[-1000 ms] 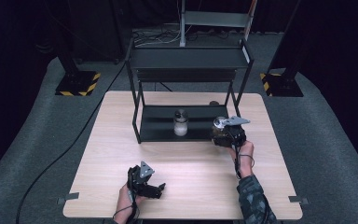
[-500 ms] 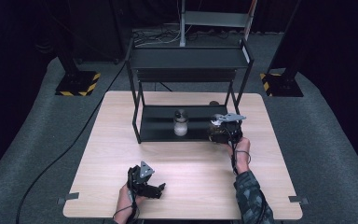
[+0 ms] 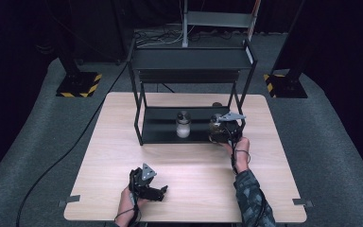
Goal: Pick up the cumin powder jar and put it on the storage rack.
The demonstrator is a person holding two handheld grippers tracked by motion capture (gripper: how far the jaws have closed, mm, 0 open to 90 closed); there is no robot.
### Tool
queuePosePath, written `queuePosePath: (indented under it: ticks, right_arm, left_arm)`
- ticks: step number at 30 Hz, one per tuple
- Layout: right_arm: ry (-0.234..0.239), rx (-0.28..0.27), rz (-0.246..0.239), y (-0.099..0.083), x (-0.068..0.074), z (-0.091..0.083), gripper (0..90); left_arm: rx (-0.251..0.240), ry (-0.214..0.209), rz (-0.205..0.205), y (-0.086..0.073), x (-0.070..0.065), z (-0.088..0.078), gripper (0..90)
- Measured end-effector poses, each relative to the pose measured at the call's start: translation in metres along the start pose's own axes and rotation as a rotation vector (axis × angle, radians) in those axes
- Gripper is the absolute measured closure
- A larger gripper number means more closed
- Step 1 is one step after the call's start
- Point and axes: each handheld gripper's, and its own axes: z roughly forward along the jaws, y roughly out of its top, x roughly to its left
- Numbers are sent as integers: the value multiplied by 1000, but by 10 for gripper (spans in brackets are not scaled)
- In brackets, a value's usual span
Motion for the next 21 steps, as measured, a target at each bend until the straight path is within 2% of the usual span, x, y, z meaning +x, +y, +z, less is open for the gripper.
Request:
queuePosePath:
  ticks: [12,21]
  right_arm:
    - [10,-9,13,1,-1,3,300]
    - [13,-15,-3,6,1,4,300]
  left_arm:
    - [0,0,0,0,0,0,17]
    - [0,0,0,0,0,0,17]
